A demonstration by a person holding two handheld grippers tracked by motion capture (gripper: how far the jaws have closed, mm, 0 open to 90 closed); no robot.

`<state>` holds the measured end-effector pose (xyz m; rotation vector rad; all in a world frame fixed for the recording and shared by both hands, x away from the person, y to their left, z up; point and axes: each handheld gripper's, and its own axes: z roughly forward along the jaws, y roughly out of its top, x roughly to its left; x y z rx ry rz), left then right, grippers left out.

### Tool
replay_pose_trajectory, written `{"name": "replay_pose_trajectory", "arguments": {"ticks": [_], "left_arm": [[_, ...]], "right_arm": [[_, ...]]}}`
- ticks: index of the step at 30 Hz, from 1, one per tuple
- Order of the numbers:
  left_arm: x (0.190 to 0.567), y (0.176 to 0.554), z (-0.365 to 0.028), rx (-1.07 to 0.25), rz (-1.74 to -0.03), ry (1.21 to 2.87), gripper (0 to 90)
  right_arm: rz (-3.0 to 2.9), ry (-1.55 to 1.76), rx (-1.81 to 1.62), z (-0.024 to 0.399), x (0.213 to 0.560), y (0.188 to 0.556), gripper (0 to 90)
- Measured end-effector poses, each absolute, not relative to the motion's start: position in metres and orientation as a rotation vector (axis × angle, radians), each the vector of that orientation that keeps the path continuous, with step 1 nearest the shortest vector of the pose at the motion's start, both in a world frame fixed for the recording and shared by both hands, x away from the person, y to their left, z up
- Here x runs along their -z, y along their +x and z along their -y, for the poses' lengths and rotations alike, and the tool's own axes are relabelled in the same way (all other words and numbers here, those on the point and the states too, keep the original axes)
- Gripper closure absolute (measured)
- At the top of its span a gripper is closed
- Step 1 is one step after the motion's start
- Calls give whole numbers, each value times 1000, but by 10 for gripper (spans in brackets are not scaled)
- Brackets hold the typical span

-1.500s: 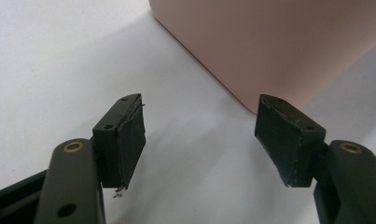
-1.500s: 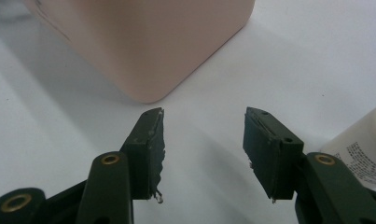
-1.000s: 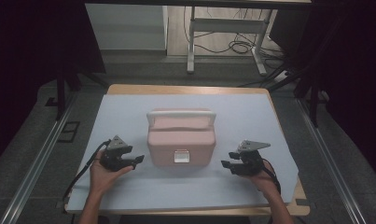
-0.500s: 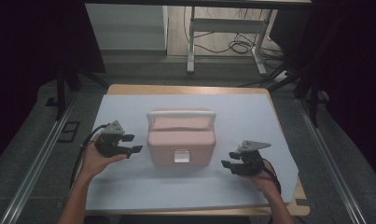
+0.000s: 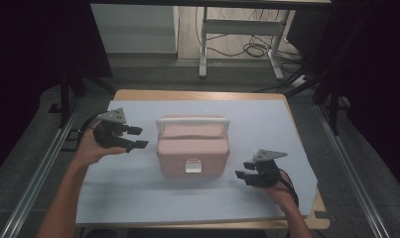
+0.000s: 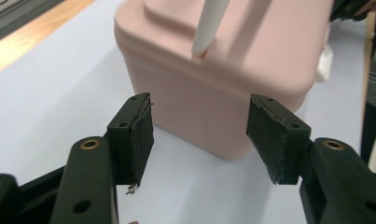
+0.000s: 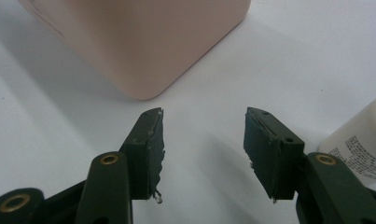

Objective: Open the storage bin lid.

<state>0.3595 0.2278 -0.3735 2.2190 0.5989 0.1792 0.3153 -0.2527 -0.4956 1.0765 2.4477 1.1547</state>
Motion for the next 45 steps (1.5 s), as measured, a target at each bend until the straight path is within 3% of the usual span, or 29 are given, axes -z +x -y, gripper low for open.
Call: {"name": "replay_pose_trajectory", "arguments": {"ticks": [13, 25, 32, 45], "left_arm": [[321, 381, -202, -174, -518, 2267, 415], [300, 395, -170, -144, -417, 2341, 418], [299, 402, -145, -127, -378, 2394, 462], [312, 408, -114, -89, -317, 2499, 633]], "right_arm": [[-2458, 1085, -1140, 251, 499, 316, 473], [-2459, 1098, -1136, 253, 502, 317, 473], [-2464, 1100, -1129, 252, 503, 317, 472], [-2472, 1111, -1115, 251, 507, 317, 472]]}}
